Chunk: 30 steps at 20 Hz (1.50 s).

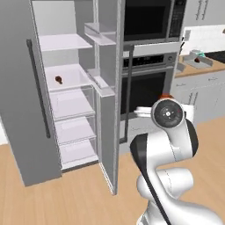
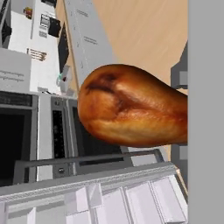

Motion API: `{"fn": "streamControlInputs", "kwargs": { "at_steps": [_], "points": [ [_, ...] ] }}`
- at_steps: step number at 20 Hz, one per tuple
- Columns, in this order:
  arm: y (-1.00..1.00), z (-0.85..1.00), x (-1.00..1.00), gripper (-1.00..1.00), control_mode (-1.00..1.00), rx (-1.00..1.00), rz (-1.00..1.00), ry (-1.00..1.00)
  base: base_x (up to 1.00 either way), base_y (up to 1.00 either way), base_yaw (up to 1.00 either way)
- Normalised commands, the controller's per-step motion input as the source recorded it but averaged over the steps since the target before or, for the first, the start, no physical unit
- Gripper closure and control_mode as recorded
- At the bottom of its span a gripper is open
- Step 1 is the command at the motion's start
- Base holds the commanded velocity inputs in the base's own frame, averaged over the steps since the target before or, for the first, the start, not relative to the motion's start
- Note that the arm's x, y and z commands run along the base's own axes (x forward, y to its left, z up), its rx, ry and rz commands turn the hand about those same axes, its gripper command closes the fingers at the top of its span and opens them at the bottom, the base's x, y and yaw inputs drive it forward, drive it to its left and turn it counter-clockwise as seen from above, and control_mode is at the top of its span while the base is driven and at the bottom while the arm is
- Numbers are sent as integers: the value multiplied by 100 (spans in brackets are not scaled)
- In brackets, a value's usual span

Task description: Place one bell pepper and one chicken drumstick in each tupperware on the nearby counter, to pack two identical lunches.

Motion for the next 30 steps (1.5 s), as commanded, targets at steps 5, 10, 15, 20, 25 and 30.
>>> {"fn": "streamControlInputs", "kwargs": {
  "at_steps": [5,10,15,20,25,30],
  "points": [
    [0,0,0,100,100,0,0,0,31,-96,-24],
    [0,0,0,100,100,0,0,0,79,-100,-11],
    [0,0,0,100,100,0,0,0,99,-100,-3],
    [0,0,0,100,100,0,0,0,100,-99,0],
    [0,0,0,100,100,0,0,0,100,-100,14],
    [0,0,0,100,100,0,0,0,100,-100,28]
  ]
}}
